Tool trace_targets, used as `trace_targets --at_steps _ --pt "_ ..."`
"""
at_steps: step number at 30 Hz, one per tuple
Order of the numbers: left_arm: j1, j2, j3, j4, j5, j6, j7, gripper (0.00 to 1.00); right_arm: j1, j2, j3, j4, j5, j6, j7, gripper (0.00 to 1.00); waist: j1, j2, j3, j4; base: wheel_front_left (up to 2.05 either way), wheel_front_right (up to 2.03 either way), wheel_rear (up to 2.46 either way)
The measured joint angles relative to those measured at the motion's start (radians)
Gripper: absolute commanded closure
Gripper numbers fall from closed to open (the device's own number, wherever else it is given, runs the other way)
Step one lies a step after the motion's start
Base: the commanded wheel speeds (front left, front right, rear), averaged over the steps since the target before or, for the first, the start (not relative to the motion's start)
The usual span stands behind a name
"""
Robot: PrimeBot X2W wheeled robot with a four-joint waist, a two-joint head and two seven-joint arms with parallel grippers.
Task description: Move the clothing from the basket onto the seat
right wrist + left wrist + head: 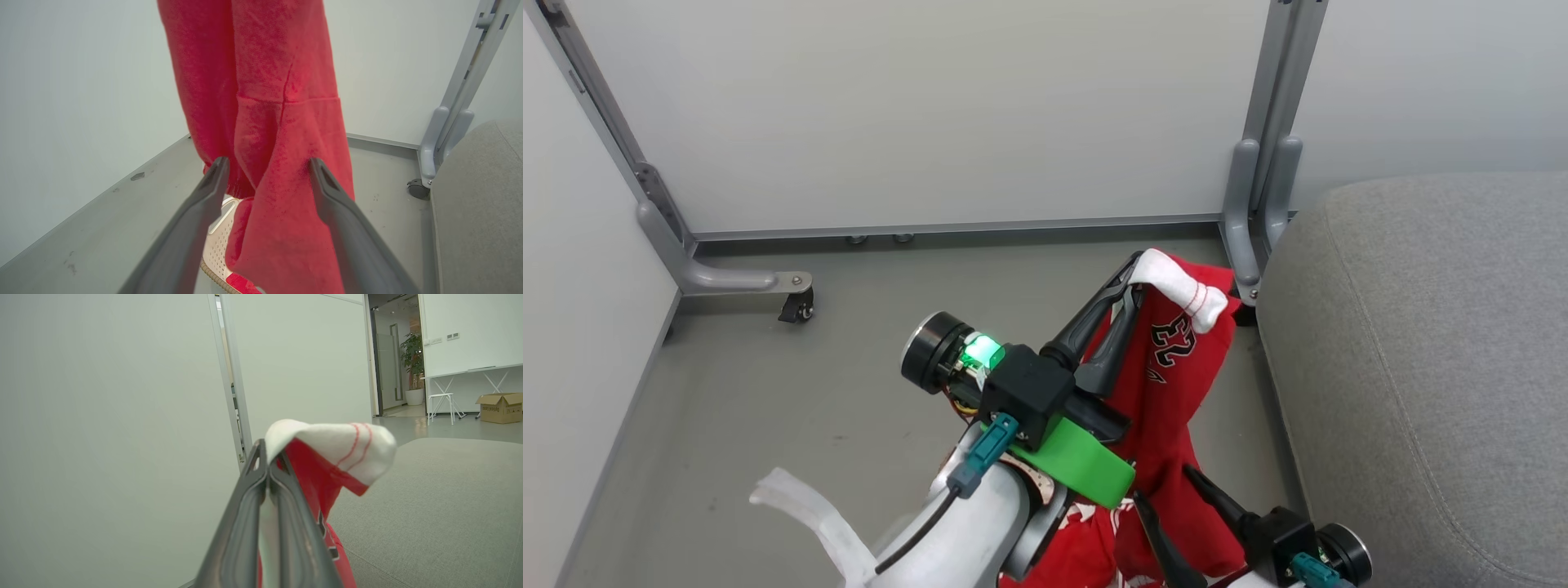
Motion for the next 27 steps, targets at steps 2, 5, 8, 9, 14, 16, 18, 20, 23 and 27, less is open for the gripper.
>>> trace_targets --at_steps 2,5,8,9,14,16,18,20,23,27 --pt "0.000 0.000 -0.006 0.001 -0.007 0.001 0.000 1.00 -0.014 0.002 -0.006 0.014 0.006 0.000 0.000 0.00 0.0000 0.0000 -0.001 -0.002 0.00 0.00 0.00" --pt "-0.001 0.000 -0.023 0.002 -0.015 0.004 -0.005 1.00 -0.023 0.002 0.001 0.051 0.010 0.000 0.000 0.00 0.0000 0.0000 -0.002 -0.003 0.00 0.00 0.00" --pt "-0.006 0.000 -0.032 0.006 -0.017 0.006 -0.005 1.00 -0.033 0.003 0.002 0.071 -0.002 0.000 0.000 0.63 0.0000 0.0000 -0.001 -0.003 0.00 0.00 0.00" --pt "-0.007 0.000 -0.032 0.008 -0.017 0.008 -0.005 1.00 -0.033 0.003 0.000 0.076 -0.008 0.000 0.000 1.00 0.0000 0.0000 0.000 -0.003 0.00 0.00 0.00" --pt "-0.010 0.001 -0.029 0.023 -0.029 0.013 -0.004 1.00 -0.032 0.002 0.003 0.102 -0.023 0.000 0.000 1.00 0.0000 0.0000 0.002 -0.003 0.00 0.00 0.00" --pt "-0.010 0.005 -0.028 0.029 -0.030 0.013 -0.003 1.00 -0.030 0.002 0.007 0.104 -0.024 0.000 0.000 1.00 0.0000 0.0000 0.002 -0.004 0.00 0.00 0.00" --pt "-0.011 0.009 -0.026 0.033 -0.030 0.013 -0.002 1.00 -0.028 0.002 0.006 0.105 -0.024 0.000 0.000 1.00 0.0000 0.0000 0.003 -0.006 0.00 0.00 0.00" --pt "-0.012 0.013 -0.026 0.037 -0.030 0.013 0.002 1.00 -0.027 0.002 0.004 0.106 -0.024 0.000 0.000 1.00 0.0000 0.0000 0.003 -0.007 0.00 0.00 0.00" --pt "-0.014 0.020 -0.027 0.041 -0.032 0.014 0.011 0.97 -0.026 0.002 0.000 0.103 -0.024 0.000 0.000 1.00 0.0000 0.0000 0.006 -0.011 0.00 0.00 0.00" --pt "-0.014 0.023 -0.027 0.044 -0.041 0.018 0.020 0.52 -0.023 0.002 -0.003 0.096 -0.024 0.000 0.000 1.00 0.0000 0.0000 0.012 -0.017 0.00 0.00 0.00"
